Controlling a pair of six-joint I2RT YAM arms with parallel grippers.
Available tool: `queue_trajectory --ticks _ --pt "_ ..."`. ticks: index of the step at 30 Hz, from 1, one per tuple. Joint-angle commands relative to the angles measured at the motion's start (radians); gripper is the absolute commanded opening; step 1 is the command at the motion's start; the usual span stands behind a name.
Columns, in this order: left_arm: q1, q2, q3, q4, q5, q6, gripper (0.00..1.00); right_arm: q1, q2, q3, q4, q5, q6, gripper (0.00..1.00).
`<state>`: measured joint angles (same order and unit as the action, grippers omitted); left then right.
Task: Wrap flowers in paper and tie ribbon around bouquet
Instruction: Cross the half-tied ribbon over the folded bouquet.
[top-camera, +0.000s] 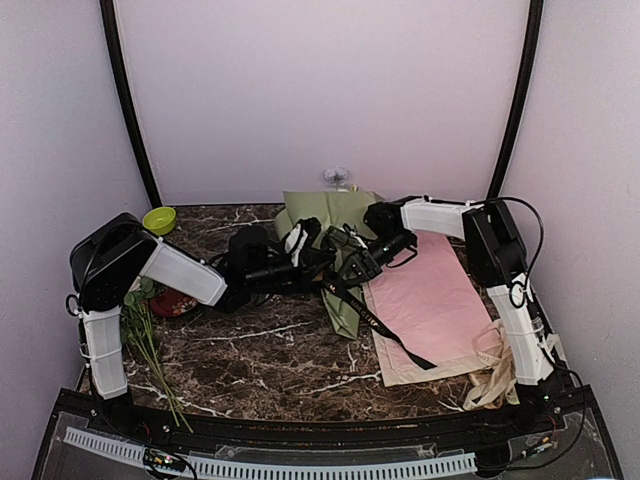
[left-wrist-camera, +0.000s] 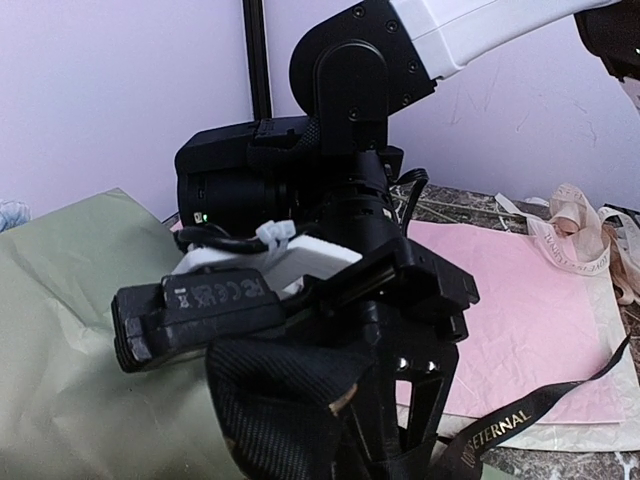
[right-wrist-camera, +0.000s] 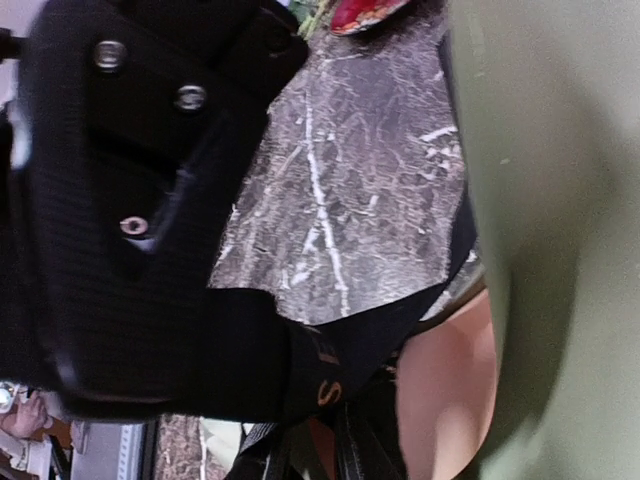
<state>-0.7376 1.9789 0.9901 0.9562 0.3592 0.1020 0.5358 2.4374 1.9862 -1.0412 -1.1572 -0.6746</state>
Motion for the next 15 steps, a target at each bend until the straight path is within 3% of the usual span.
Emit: queue_trajectory --ticks 1,9,15 --pt "0.006 -0.008 -0.026 0.041 0.002 0.011 0.0 -0.002 0.02 0.024 -0.07 -0.142 -0.063 0.17" --pt "0.006 -0.029 -0.056 0.042 -0.024 0.017 0.0 -0.005 -0.033 -0.061 0.077 -0.166 0.063 0.17" --pt "0.006 -0.03 -0.061 0.039 -0.038 0.022 0.0 -0.001 -0.155 -0.236 0.444 -0.106 0.357 0.19"
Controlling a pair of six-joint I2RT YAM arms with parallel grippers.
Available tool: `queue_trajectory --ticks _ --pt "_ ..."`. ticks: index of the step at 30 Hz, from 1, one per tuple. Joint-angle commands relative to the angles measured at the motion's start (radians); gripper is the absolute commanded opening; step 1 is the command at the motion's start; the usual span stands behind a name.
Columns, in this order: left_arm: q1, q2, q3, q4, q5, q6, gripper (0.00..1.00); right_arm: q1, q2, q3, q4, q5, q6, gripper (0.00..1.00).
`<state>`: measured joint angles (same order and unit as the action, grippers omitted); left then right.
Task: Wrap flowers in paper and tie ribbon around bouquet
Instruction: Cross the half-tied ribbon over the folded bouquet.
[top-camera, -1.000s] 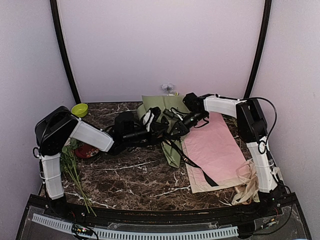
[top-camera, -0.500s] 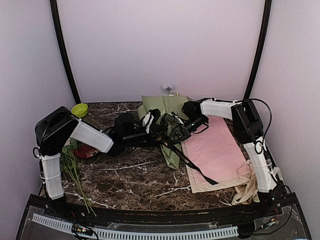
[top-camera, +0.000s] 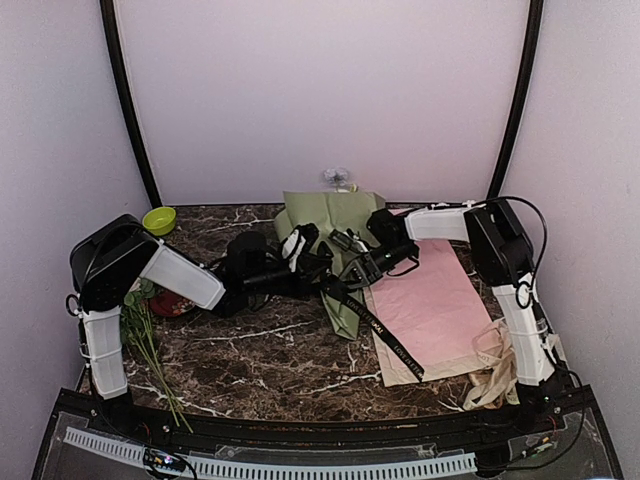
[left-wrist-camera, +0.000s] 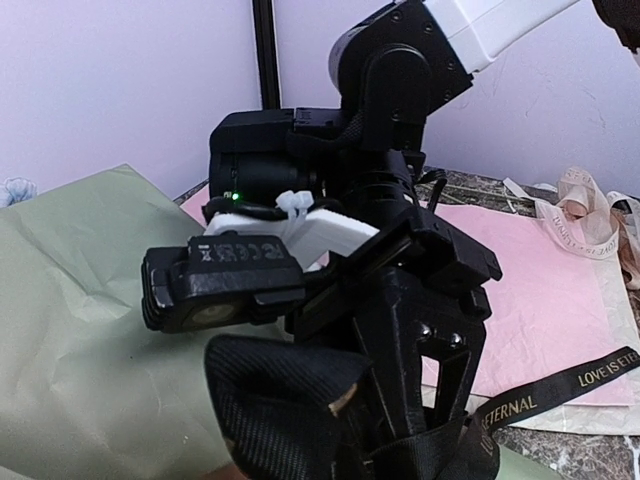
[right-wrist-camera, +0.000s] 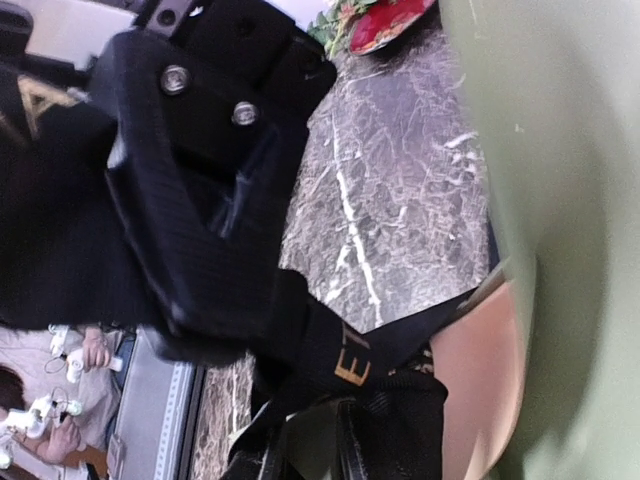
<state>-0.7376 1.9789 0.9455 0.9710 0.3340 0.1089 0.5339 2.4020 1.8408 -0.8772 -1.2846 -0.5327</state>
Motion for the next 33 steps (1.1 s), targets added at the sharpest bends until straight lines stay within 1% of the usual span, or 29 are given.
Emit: queue_trajectory --ticks 1,3,5,8,15,17,21,26,30,33 --pt "0.006 -0.029 -0.017 0.026 -0.012 0.015 0.0 0.004 -0.142 -0.129 0.348 0.032 0.265 0.19" --pt "0.005 -0.029 -0.016 0.026 -0.012 0.015 0.0 0.005 -0.177 -0.206 0.472 0.029 0.353 0.2" --pt "0.006 -0.028 -0.02 0.029 -0.013 0.017 0.0 0.005 -0.199 -0.24 0.559 0.026 0.423 0.21" --pt "0.006 -0.026 -0.026 0.038 -0.01 0.014 0.0 0.007 -0.197 -0.241 0.587 0.02 0.459 0.21" --pt "0.006 -0.014 -0.033 0.076 -0.016 -0.002 0.0 0.018 -0.191 -0.226 0.558 0.037 0.445 0.23" --pt "0.005 -0.007 -0.032 0.089 -0.015 -0.007 0.0 0.025 -0.185 -0.208 0.502 0.072 0.403 0.24" --pt "0.006 -0.002 -0.029 0.098 -0.016 -0.011 0.0 0.035 -0.178 -0.171 0.361 0.183 0.308 0.3" --pt "0.006 0.001 -0.03 0.098 -0.013 -0.008 0.0 0.043 -0.185 -0.174 0.334 0.206 0.285 0.37" --pt "0.006 0.006 -0.034 0.11 -0.012 -0.021 0.0 0.06 -0.182 -0.161 0.325 0.208 0.281 0.38" --pt "0.006 0.006 -0.034 0.11 -0.008 -0.025 0.0 0.064 -0.178 -0.158 0.324 0.206 0.283 0.36"
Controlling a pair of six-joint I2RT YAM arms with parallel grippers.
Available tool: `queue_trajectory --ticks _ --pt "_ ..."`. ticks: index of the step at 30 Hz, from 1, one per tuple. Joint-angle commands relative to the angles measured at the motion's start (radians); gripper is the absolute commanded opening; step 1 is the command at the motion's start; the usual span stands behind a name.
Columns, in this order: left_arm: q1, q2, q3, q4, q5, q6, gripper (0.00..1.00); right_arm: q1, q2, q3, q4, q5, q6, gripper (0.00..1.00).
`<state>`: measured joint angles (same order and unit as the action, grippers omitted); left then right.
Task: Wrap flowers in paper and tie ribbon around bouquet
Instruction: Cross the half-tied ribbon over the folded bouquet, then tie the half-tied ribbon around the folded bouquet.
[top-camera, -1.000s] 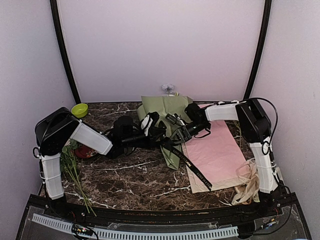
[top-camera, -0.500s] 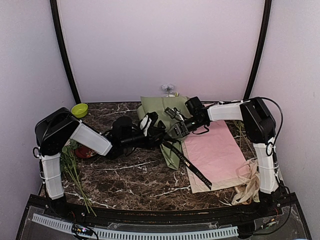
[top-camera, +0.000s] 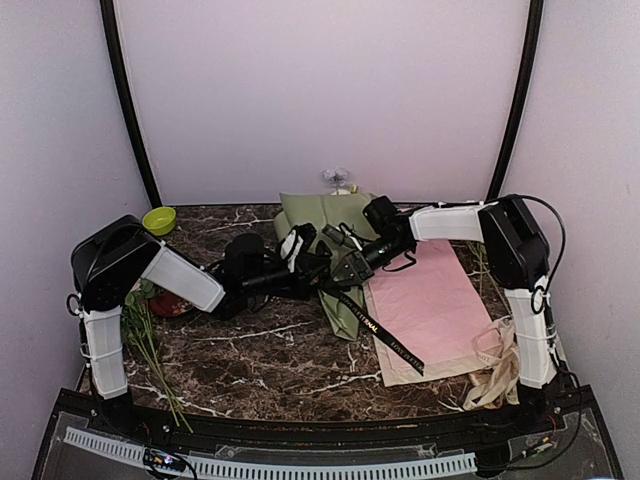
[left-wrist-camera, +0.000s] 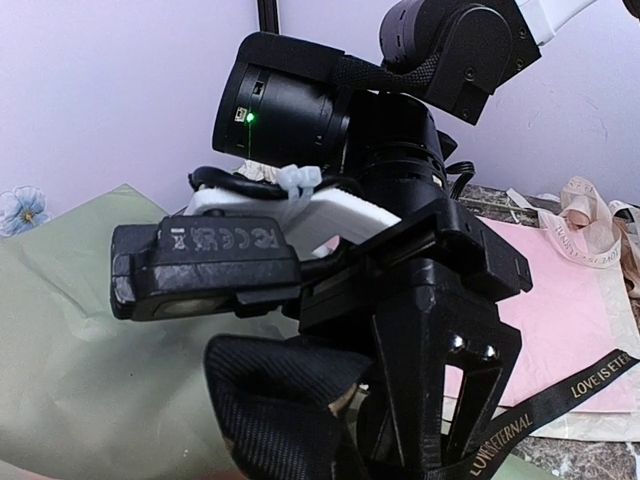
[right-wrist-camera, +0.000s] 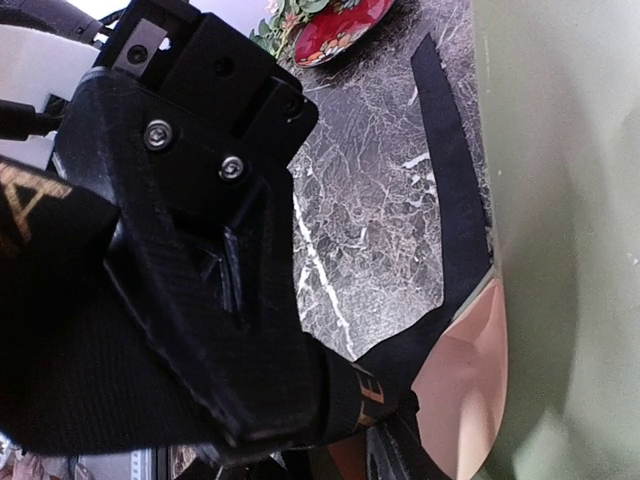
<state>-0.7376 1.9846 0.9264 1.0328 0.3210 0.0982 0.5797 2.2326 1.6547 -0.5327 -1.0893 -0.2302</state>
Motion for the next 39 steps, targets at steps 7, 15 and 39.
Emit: queue_trajectory --ticks 7,15,39 --pt "0.006 0.002 -0.014 0.044 -0.009 -0.008 0.0 0.027 0.005 0.04 -0.064 0.037 -0.037 0.32" --pt "0.006 -0.002 -0.017 0.042 -0.014 -0.008 0.0 0.023 0.003 0.063 -0.085 0.096 -0.037 0.0" --pt "0.027 -0.032 -0.065 0.03 -0.043 -0.09 0.0 -0.04 -0.171 -0.037 0.069 0.407 0.199 0.0"
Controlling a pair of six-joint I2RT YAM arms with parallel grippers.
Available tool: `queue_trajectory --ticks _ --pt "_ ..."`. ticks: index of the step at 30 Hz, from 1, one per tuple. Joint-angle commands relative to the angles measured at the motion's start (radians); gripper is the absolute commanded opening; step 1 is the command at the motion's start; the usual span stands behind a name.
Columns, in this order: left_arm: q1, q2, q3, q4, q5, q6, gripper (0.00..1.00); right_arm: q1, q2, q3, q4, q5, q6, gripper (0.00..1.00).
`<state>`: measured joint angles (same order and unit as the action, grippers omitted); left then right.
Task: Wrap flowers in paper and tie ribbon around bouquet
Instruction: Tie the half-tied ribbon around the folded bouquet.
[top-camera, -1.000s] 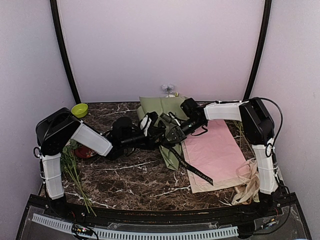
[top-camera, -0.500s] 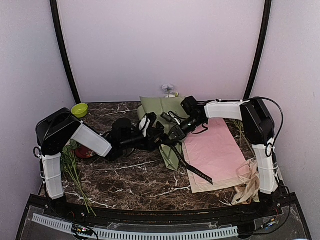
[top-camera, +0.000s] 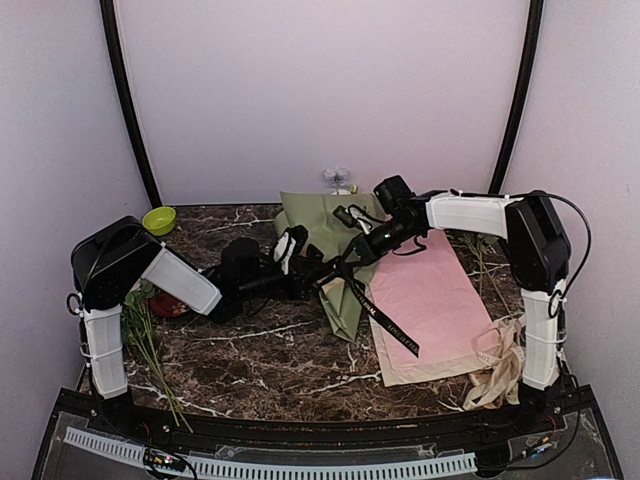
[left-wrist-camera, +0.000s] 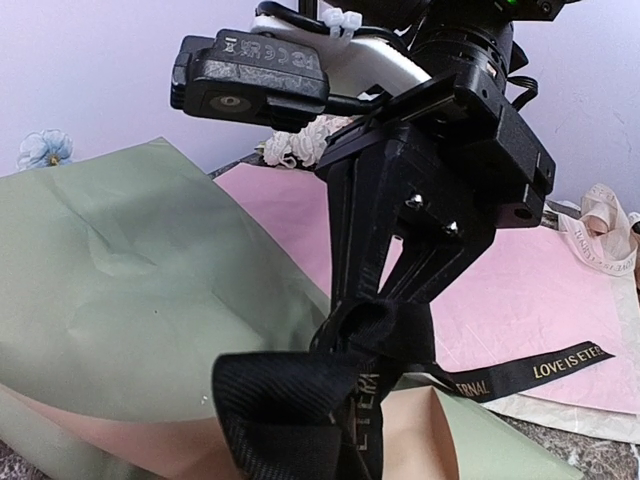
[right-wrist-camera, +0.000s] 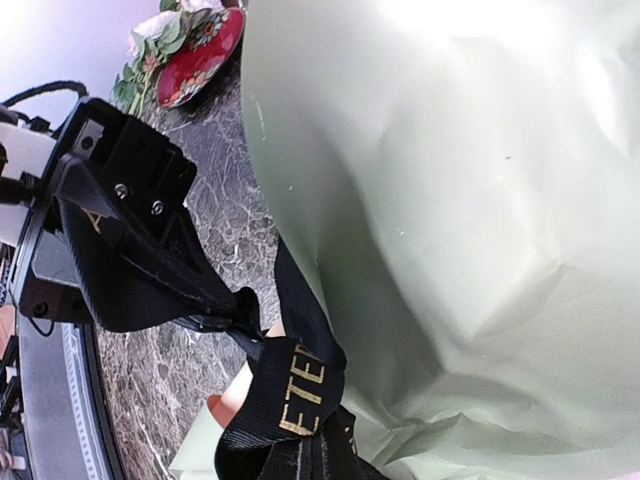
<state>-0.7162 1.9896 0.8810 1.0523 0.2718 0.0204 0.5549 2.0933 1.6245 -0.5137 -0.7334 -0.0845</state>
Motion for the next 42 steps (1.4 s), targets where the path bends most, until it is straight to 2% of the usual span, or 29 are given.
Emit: queue_trajectory --ticks 1,12,17,20,22,24,29,32,42 --pt "0.006 -0.037 -0.02 0.011 0.009 -0.014 0.0 -0.015 -0.027 -0.005 0.049 0.07 0.06 0.0" --pt "0.006 -0.025 -0.017 0.012 0.017 -0.02 0.0 0.005 0.002 0.021 0.024 0.1 0.065 0.01" --pt "0.006 -0.02 -0.017 0.012 0.018 -0.022 0.0 0.005 -0.003 0.03 0.012 0.206 0.08 0.06" --pt "0.006 -0.02 -0.017 0.012 0.017 -0.02 0.0 0.004 -0.004 0.035 0.004 0.247 0.082 0.0" --pt "0.006 -0.02 -0.019 0.012 0.013 -0.02 0.0 0.005 -0.002 0.041 -0.012 0.247 0.077 0.0" --pt "0.006 -0.02 -0.022 0.011 0.012 -0.02 0.0 0.002 -0.009 0.036 0.003 0.211 0.08 0.0" --pt "0.007 -0.025 -0.033 0.011 -0.013 -0.037 0.0 -0.011 -0.037 -0.005 0.069 0.289 0.135 0.0" --pt "0.008 -0.028 -0.037 0.002 -0.02 -0.042 0.0 -0.04 -0.058 -0.055 0.131 0.275 0.193 0.0" --pt "0.041 -0.069 -0.003 -0.282 -0.111 -0.071 0.0 -0.115 -0.149 -0.245 0.184 0.307 0.273 0.0"
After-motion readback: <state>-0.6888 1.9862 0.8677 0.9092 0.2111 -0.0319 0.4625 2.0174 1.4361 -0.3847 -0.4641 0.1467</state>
